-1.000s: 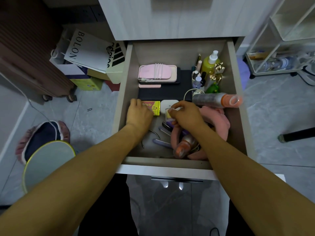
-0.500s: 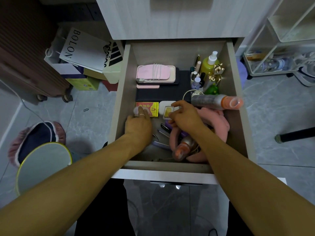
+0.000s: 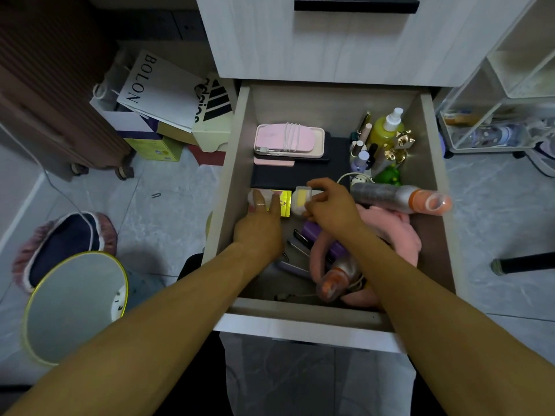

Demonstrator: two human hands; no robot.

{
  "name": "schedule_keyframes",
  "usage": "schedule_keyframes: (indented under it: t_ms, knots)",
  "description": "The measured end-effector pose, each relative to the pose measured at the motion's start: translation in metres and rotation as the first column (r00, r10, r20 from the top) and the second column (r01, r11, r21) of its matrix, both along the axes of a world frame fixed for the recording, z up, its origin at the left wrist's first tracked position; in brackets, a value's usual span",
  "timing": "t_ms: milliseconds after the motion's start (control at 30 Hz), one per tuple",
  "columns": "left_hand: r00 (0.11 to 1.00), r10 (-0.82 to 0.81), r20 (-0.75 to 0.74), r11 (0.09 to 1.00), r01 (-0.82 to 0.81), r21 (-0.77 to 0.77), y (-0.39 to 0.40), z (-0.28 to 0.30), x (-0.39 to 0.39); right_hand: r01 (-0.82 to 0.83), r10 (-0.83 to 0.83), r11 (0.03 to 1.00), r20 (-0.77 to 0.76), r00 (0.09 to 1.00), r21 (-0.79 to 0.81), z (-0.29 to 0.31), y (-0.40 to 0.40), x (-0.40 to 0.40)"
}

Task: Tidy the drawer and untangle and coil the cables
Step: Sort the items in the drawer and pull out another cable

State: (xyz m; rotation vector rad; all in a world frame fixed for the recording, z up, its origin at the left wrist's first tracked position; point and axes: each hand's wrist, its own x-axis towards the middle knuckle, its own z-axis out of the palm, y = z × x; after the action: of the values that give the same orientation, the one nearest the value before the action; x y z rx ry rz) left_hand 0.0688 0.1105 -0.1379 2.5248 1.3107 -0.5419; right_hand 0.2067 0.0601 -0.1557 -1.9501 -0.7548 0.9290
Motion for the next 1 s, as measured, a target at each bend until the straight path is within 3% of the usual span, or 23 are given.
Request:
schedule_keyframes:
  t_ms: [433, 567, 867, 1000]
  knots:
    - [0.994, -0.086, 0.074, 0.996, 0.084, 0.027, 0.000, 0.001, -0.004, -0.041, 0.041, 0.999, -0.007, 0.999, -0.011, 0.002, -0.009, -0.002]
    - [0.992, -0.122, 0.017, 0.989, 0.120, 0.083, 0.004, 0.001, -0.003, -0.054, 0.054, 0.998, 0.000, 0.999, -0.012, 0.004, -0.009, -0.001]
    - [0.992, -0.126, -0.028, 0.992, 0.126, 0.013, 0.000, 0.004, -0.003, -0.067, 0.068, 0.997, 0.022, 0.997, -0.023, 0.005, -0.008, 0.000]
    - [0.960, -0.213, -0.184, 0.957, 0.243, 0.159, -0.003, 0.011, -0.003, -0.063, 0.064, 0.998, 0.025, 0.998, -0.015, 0.005, -0.009, 0.000]
